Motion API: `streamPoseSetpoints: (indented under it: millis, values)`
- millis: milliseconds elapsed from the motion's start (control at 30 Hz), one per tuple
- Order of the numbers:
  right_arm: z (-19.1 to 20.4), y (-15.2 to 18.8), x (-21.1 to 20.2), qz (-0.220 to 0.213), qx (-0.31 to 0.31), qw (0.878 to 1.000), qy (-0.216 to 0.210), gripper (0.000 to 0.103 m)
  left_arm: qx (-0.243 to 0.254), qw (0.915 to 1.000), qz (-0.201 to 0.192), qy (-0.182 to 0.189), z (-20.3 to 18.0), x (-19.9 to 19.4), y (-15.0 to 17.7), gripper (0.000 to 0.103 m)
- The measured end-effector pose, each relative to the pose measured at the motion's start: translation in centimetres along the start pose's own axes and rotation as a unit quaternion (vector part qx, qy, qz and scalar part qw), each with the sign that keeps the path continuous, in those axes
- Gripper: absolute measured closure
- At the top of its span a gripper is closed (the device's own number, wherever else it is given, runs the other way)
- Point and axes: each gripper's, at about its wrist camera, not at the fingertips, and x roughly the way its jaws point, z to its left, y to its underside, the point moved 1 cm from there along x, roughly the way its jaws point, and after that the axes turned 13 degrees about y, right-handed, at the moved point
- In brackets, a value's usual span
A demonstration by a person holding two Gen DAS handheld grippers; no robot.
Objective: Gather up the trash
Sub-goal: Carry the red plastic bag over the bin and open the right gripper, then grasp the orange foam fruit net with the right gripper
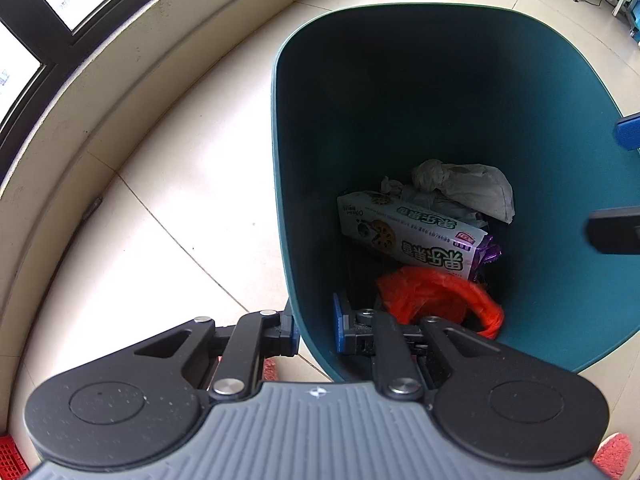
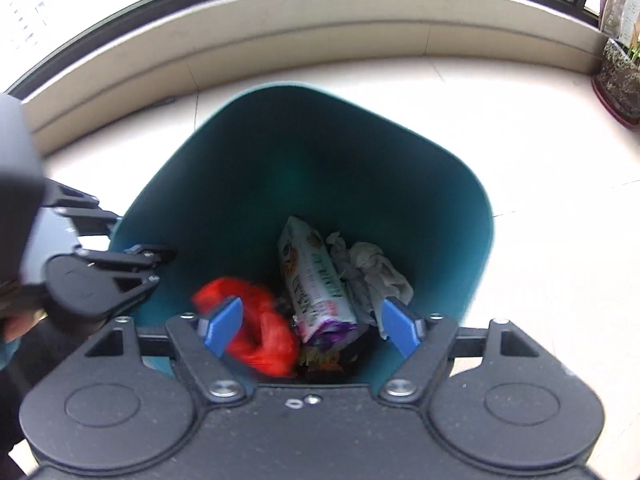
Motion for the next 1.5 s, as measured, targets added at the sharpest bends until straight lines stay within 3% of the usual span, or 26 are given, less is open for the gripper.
streamPoseSetpoints:
  millis: [233, 467, 633, 867, 1067, 1233, 1300, 1500]
  values:
    - [-7.0, 3.7, -6.1, -0.036, 0.062, 0.997, 0.025, 0.020, 0.001, 1.0000, 0.002, -0.004, -0.3, 0.1, -0.1, 0.088]
    - [-17.4, 10.9, -6.6, -0.024, 0.194, 0.977, 0.089, 0.013, 0.008, 0.9997, 0.014, -0.018, -0.8, 1.0, 0.1, 0.088]
    - [-23.9, 18.0, -4.5, 0.005, 0.294, 0.943, 0.153, 0.008, 0.009, 0.9995, 0.019, -0.023, -1.0, 1.1, 0.2, 0.088]
    - [-30.1, 29.6, 2.6, 0.100, 0.411, 0.884, 0.201, 0.008, 0.010, 0.9989, 0.026, -0.037, -1.4, 1.1, 0.2, 0.088]
    - [-32.0, 35.9, 10.5, 0.170, 0.467, 0.844, 0.202, 0.008, 0.002, 0.9983, 0.035, -0.047, -1.7, 1.6, -0.1, 0.087]
    - [-31.2, 39.1, 15.1, 0.194, 0.519, 0.812, 0.186, 0.009, 0.007, 0.9978, 0.035, -0.056, -2.1, 2.1, 0.0, 0.086]
    - [-30.8, 40.0, 16.3, 0.201, 0.529, 0.804, 0.183, 0.010, 0.006, 0.9978, 0.035, -0.056, -2.2, 2.3, 0.0, 0.086]
    - [-30.1, 41.9, 17.9, 0.239, 0.537, 0.788, 0.183, 0.045, 0.007, 0.9979, 0.034, -0.054, -2.2, 2.4, 0.1, 0.086]
